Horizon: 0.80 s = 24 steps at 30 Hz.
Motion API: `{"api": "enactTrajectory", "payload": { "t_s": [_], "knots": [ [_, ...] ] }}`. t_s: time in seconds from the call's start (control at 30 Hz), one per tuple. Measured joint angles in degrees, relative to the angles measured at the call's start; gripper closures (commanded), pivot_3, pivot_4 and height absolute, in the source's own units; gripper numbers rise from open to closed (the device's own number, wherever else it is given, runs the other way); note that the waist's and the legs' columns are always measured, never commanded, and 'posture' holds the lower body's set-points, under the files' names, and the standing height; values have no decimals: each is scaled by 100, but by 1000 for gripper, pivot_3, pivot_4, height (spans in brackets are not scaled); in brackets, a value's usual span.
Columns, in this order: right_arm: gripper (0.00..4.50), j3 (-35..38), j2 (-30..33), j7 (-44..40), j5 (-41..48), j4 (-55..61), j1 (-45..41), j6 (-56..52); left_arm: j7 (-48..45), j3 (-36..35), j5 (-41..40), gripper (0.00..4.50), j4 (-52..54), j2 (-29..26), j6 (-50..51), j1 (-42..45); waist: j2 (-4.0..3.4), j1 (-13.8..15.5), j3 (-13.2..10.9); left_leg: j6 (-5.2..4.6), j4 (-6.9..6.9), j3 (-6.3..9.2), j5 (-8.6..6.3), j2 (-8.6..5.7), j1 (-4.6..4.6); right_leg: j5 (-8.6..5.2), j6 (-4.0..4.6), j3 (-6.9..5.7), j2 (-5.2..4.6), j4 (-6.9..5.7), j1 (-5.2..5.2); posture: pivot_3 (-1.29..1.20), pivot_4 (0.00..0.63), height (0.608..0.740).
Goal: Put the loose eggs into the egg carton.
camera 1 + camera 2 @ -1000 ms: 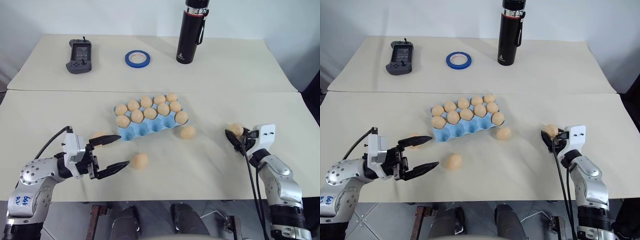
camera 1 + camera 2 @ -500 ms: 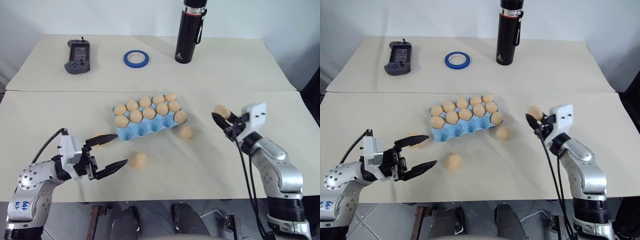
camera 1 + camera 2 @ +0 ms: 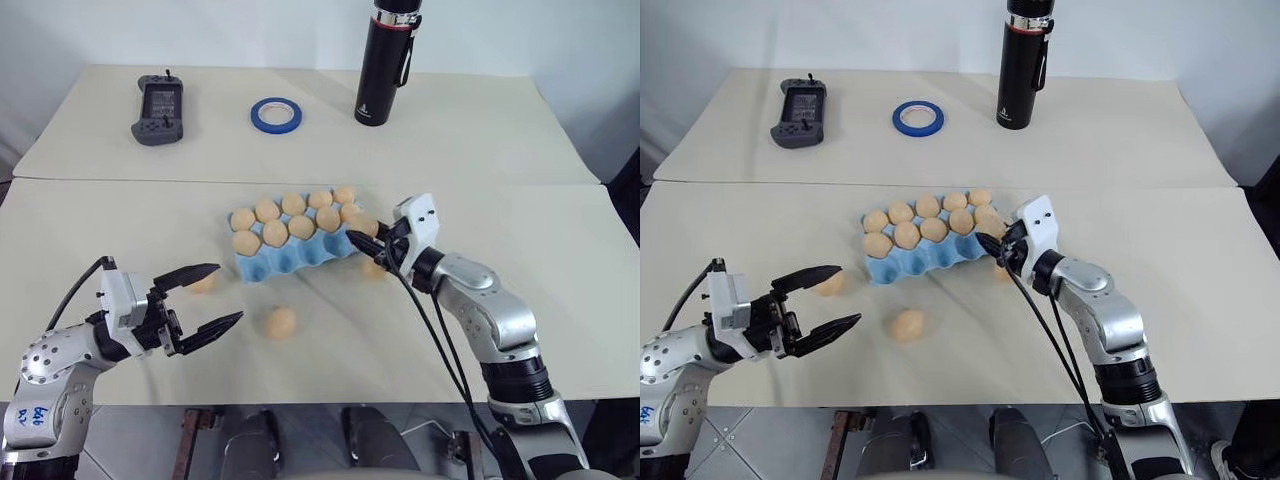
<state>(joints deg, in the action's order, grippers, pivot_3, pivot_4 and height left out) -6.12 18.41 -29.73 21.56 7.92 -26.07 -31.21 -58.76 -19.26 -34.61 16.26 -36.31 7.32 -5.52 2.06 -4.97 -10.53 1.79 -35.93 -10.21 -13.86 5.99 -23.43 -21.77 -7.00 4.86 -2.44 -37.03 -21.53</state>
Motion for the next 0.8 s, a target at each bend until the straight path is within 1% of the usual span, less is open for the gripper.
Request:
{"api": "enactTrajectory", "payload": {
  "t_s": [0.1, 0.17, 0.23, 0.27, 0.4, 0.43, 0.67, 0.73, 0.8],
  "knots": [
    [3138, -102, -74, -80, -101, -203, -29, 71, 45, 0, 0, 0, 5, 11, 0, -4, 0, -19, 0, 0, -3, -2, 1, 3, 2, 0, 0, 1, 3, -5, 0, 0, 150, 740],
    [2445, -140, -95, -110, -145, -293, -78, 94, 52, 0, 0, 0, 9, 16, 0, -23, 0, -21, 0, 1, -3, -1, 2, 3, 3, 0, 0, 1, 2, -9, 0, 0, 150, 740],
    [1873, -146, -117, -145, -145, -334, -176, 94, 70, -1, 0, 0, 25, 18, 0, -56, 0, -28, 0, 1, -3, -2, 2, 3, 3, 0, 1, 1, 2, -9, 0, 0, 150, 740],
    [1449, -146, -128, -159, -145, -341, -238, 98, 86, -1, 0, 0, 36, 18, 0, -70, 0, -29, 0, 1, -3, -1, 2, 3, 3, 0, 1, 0, 2, -10, 0, 0, 150, 740],
    [105, -169, -146, -254, -144, -341, -316, 127, 125, -7, 0, 0, 71, 20, -10, -96, 0, -16, 0, 2, -1, 1, 1, 3, 3, 0, 0, -1, 2, -9, 0, 0, 150, 740],
    [28, -197, -150, -280, -144, -341, -336, 129, 133, -9, 0, 0, 71, 22, -22, -97, 0, -18, 0, 2, -1, 0, 1, 3, 3, 0, 0, -1, 2, -8, 0, 0, 150, 740],
    [28, -225, -41, -463, -86, -111, -354, 19, 154, -52, 0, 0, 73, 22, -70, -149, 0, -18, 0, 2, 0, 0, 1, 3, 2, 0, 1, -1, 1, -7, -1, 0, 150, 740],
    [28, -129, 134, -610, 39, 134, -237, -19, 150, -79, -2, 0, 73, 22, -106, -194, 0, -6, 0, 3, 3, 1, 0, 3, 2, 0, 1, -2, 0, -3, 0, 0, 150, 740],
    [28, 117, 426, -902, 204, 418, 73, 54, 88, -194, -20, 0, 68, 22, -183, -296, 1, 14, 0, 2, 9, 2, -2, 2, 1, 0, 1, -4, -2, 8, 3, 0, 150, 740]
  ]
}}
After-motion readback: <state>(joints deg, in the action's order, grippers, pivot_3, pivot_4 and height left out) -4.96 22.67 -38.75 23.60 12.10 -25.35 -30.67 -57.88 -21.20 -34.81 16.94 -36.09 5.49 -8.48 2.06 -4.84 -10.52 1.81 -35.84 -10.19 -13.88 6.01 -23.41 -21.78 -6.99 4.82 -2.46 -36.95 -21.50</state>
